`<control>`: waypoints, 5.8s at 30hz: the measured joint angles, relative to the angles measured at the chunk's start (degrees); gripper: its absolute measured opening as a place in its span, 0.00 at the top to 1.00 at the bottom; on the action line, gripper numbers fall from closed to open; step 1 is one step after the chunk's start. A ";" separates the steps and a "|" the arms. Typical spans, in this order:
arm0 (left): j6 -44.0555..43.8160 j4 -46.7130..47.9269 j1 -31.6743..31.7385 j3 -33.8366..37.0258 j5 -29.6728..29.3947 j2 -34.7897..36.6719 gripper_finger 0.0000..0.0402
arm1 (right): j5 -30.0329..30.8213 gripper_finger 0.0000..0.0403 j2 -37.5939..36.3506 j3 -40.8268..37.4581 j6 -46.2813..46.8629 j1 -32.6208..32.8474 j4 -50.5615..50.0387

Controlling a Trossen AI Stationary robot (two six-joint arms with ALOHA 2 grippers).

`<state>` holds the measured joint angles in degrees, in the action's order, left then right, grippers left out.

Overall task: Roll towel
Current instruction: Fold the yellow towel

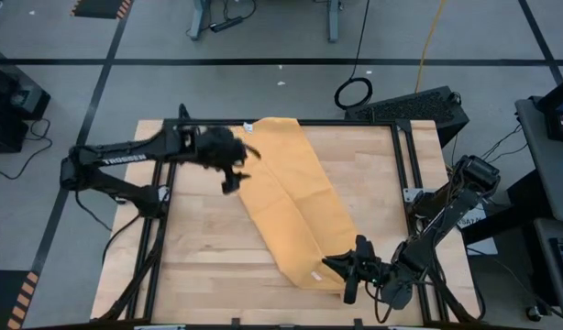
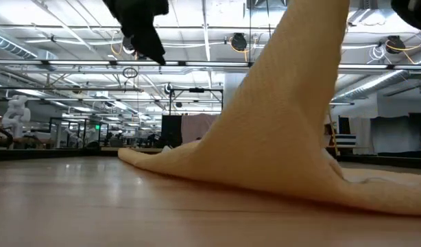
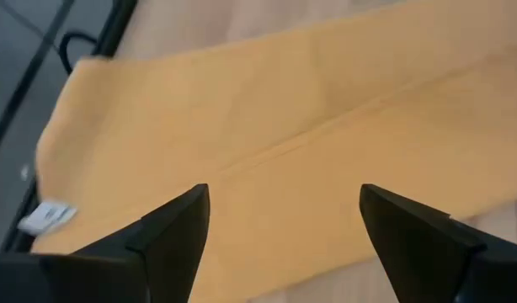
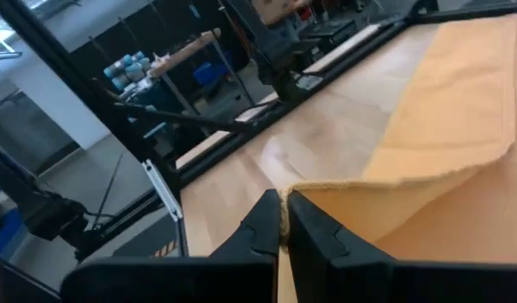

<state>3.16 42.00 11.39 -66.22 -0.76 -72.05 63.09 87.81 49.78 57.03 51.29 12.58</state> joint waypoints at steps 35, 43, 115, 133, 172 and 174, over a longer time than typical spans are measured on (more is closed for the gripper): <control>-2.02 -82.09 -27.52 9.40 3.60 -31.23 0.25 | -19.70 0.99 0.00 0.00 -12.30 -3.93 7.46; 3.19 -82.03 -27.42 6.26 7.80 -34.83 0.25 | -21.42 0.99 0.00 0.00 -12.73 -3.93 6.97; 6.14 -83.66 -31.44 6.27 13.88 -34.86 1.00 | -18.55 0.46 18.49 -0.04 0.42 -0.04 -10.94; 6.18 -83.02 -31.44 6.27 13.82 -34.86 1.00 | -28.74 0.94 23.47 -0.04 -17.06 -3.14 6.60; 6.16 -83.01 -31.44 6.27 13.77 -34.86 1.00 | -16.75 0.53 31.28 1.29 -22.59 0.05 18.12; 6.16 -82.80 -31.44 6.27 13.77 -34.86 1.00 | -16.93 0.60 31.28 1.29 -22.00 0.04 18.07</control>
<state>9.32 -40.80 -20.05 -59.94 13.02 -106.91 46.16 119.09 51.07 35.03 51.33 30.65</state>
